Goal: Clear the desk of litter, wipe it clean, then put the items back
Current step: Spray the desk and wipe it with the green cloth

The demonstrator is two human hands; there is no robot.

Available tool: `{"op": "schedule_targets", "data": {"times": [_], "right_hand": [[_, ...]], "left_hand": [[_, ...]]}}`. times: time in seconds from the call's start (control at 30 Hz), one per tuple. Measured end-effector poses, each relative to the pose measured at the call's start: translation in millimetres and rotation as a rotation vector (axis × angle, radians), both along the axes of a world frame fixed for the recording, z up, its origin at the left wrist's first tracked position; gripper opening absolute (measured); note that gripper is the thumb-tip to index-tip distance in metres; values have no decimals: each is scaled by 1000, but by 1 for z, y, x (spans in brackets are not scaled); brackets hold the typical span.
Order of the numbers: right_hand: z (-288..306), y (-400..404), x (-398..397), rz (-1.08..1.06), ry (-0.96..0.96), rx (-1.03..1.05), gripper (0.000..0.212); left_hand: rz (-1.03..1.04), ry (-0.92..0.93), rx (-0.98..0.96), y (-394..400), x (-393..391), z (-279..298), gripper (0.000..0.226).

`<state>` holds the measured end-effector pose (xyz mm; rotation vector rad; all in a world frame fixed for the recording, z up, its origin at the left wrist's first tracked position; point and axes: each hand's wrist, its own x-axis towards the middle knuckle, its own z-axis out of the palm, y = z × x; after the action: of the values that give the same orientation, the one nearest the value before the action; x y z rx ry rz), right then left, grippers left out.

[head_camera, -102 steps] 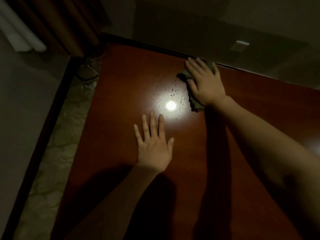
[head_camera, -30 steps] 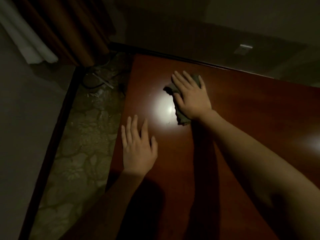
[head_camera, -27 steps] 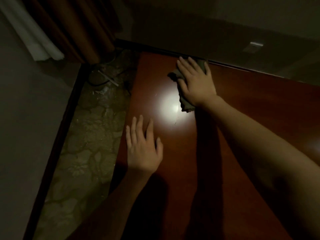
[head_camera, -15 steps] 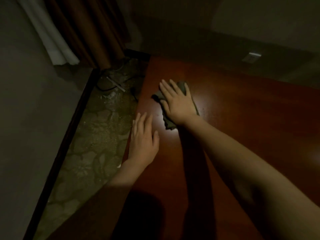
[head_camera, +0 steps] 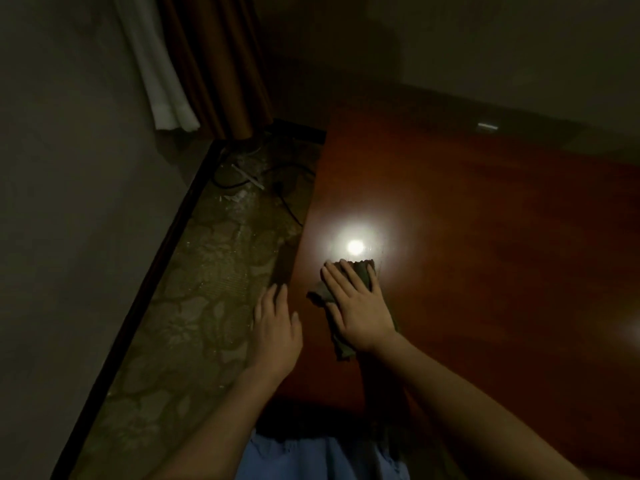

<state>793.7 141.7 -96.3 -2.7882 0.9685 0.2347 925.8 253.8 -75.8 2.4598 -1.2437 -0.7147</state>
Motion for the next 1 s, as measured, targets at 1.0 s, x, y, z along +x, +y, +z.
{"op": "schedule_targets", "data": {"times": [1.0], "right_hand": [[1,-116,86,-62,-40,109,61]], "left_hand": [[38,-11,-155,-130,1,10,57]]}}
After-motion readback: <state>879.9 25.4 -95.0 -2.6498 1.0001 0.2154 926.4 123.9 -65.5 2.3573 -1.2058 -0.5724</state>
